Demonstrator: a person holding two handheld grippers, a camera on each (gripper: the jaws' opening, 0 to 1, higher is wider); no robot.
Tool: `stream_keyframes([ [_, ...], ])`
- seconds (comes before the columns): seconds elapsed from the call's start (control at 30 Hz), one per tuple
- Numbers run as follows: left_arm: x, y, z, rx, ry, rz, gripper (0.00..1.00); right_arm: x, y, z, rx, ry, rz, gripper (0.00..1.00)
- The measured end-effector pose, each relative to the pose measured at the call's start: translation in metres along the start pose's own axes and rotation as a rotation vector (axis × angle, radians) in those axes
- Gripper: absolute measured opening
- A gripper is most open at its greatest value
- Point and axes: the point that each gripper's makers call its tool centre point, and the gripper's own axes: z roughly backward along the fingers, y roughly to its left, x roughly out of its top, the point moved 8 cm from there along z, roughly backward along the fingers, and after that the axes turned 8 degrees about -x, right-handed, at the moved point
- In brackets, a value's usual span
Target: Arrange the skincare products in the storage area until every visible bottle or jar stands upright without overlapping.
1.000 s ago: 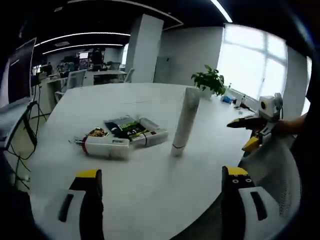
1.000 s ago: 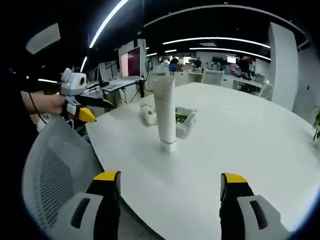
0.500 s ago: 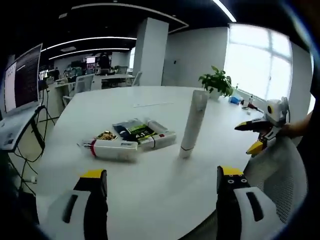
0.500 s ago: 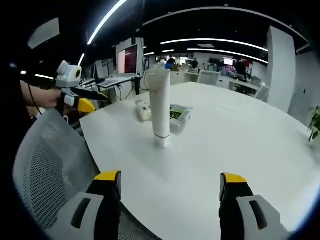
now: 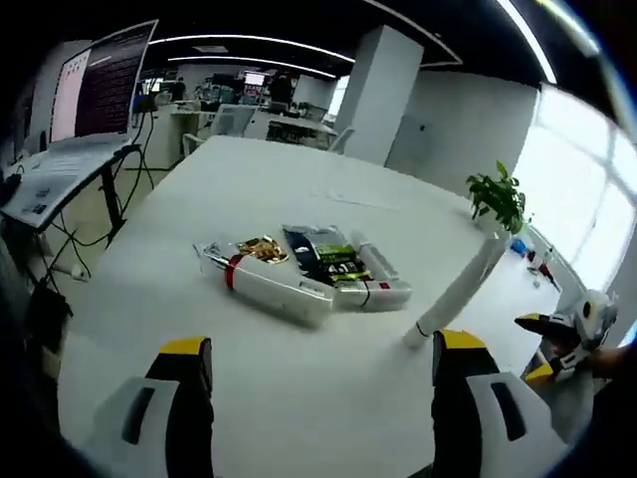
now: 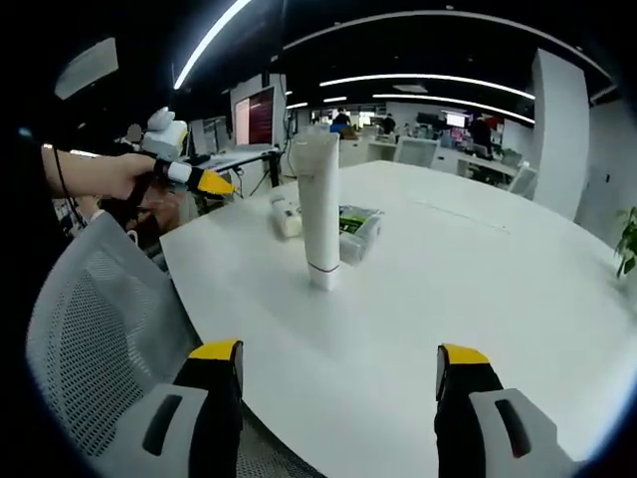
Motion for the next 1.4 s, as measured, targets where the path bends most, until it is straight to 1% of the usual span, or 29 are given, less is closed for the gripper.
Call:
stream_keyframes([
  [0.03, 0.004, 0.004, -0.005, 0.017, -0.015, 0.028, 0.86, 0.000, 0.000, 0.000, 0.000, 0.003, -0.001, 0.84],
  [0.07, 0.005, 0.007, -0.010, 0.035, -0.016, 0.053, 0.85, -0.001, 0.000, 0.000, -0.001, 0.005, -0.001, 0.84],
  [0.1, 0.008, 0.013, -0.017, 0.054, -0.007, 0.078, 0.84, -0.001, 0.000, 0.000, -0.002, 0.008, -0.002, 0.83],
  [0.17, 0.010, 0.018, -0.024, 0.091, 0.002, 0.097, 0.82, -0.002, -0.001, -0.001, -0.004, 0.011, -0.004, 0.83],
  [0.2, 0.011, 0.019, -0.027, 0.091, -0.003, 0.096, 0.80, -0.003, -0.002, -0.001, -0.003, 0.013, -0.006, 0.83],
  [0.23, 0.013, 0.020, -0.031, 0.101, -0.005, 0.112, 0.78, -0.003, -0.001, -0.001, -0.004, 0.015, -0.007, 0.83],
  [0.27, 0.014, 0.020, -0.034, 0.104, 0.002, 0.115, 0.77, -0.002, -0.001, -0.001, -0.006, 0.016, -0.007, 0.83],
  [0.3, 0.016, 0.026, -0.040, 0.109, 0.009, 0.122, 0.76, -0.002, -0.001, -0.001, -0.007, 0.017, -0.009, 0.83],
  [0.37, 0.019, 0.031, -0.050, 0.117, 0.023, 0.127, 0.77, -0.003, -0.001, -0.001, -0.006, 0.022, -0.015, 0.83],
  [0.47, 0.017, 0.033, -0.060, 0.163, 0.051, 0.151, 0.81, -0.004, -0.002, -0.001, -0.007, 0.024, -0.018, 0.82],
  [0.53, 0.017, 0.033, -0.065, 0.217, 0.076, 0.173, 0.84, -0.005, -0.002, -0.002, -0.006, 0.030, -0.018, 0.82],
  [0.57, 0.016, 0.032, -0.066, 0.233, 0.084, 0.179, 0.86, -0.005, -0.002, -0.002, -0.005, 0.030, -0.019, 0.82],
  [0.63, 0.016, 0.035, -0.074, 0.267, 0.116, 0.194, 0.86, -0.006, -0.002, -0.002, -0.006, 0.034, -0.020, 0.82],
  [0.67, 0.017, 0.034, -0.075, 0.269, 0.112, 0.196, 0.86, -0.005, -0.002, -0.002, -0.006, 0.036, -0.021, 0.82],
  [0.7, 0.018, 0.032, -0.075, 0.288, 0.120, 0.197, 0.86, -0.005, -0.002, -0.002, -0.006, 0.038, -0.024, 0.82],
  [0.8, 0.014, 0.039, -0.080, 0.365, 0.173, 0.194, 0.86, -0.005, -0.002, -0.001, -0.009, 0.043, -0.025, 0.81],
  [0.83, 0.015, 0.040, -0.080, 0.389, 0.187, 0.187, 0.83, -0.006, -0.002, -0.002, -0.008, 0.045, -0.025, 0.81],
  [0.9, 0.019, 0.047, -0.087, 0.416, 0.220, 0.154, 0.80, -0.007, -0.002, -0.002, -0.005, 0.053, -0.024, 0.81],
  [0.93, 0.019, 0.048, -0.089, 0.429, 0.239, 0.135, 0.81, -0.007, -0.002, -0.002, -0.002, 0.055, -0.025, 0.80],
  [0.97, 0.022, 0.049, -0.092, 0.425, 0.211, 0.157, 0.81, -0.008, -0.002, -0.003, 0.000, 0.057, -0.025, 0.80],
  [1.03, 0.020, 0.044, -0.084, 0.422, 0.217, 0.152, 0.79, -0.009, -0.002, -0.003, 0.002, 0.062, -0.021, 0.79],
  [1.1, 0.019, 0.042, -0.086, 0.427, 0.227, 0.146, 0.78, -0.009, 0.000, -0.004, 0.008, 0.071, -0.015, 0.79],
  [1.17, 0.018, 0.029, -0.085, 0.475, 0.219, 0.177, 0.77, -0.009, 0.000, -0.003, 0.009, 0.077, -0.013, 0.79],
  [1.2, 0.019, 0.037, -0.094, 0.456, 0.255, 0.177, 0.76, -0.009, 0.000, -0.004, 0.008, 0.079, -0.014, 0.79],
  [1.23, 0.022, 0.054, -0.106, 0.456, 0.257, 0.173, 0.75, -0.010, 0.000, -0.004, 0.009, 0.080, -0.015, 0.79],
  [1.27, 0.023, 0.053, -0.105, 0.463, 0.243, 0.160, 0.73, -0.010, 0.000, -0.004, 0.009, 0.083, -0.016, 0.78],
  [1.33, 0.021, 0.050, -0.103, 0.458, 0.252, 0.149, 0.70, -0.010, -0.001, -0.004, 0.007, 0.087, -0.016, 0.78],
  [1.37, 0.023, 0.059, -0.111, 0.442, 0.266, 0.135, 0.69, -0.010, 0.000, -0.004, 0.008, 0.087, -0.018, 0.78],
  [1.4, 0.023, 0.060, -0.112, 0.442, 0.264, 0.126, 0.68, -0.010, 0.000, -0.004, 0.008, 0.087, -0.019, 0.78],
])
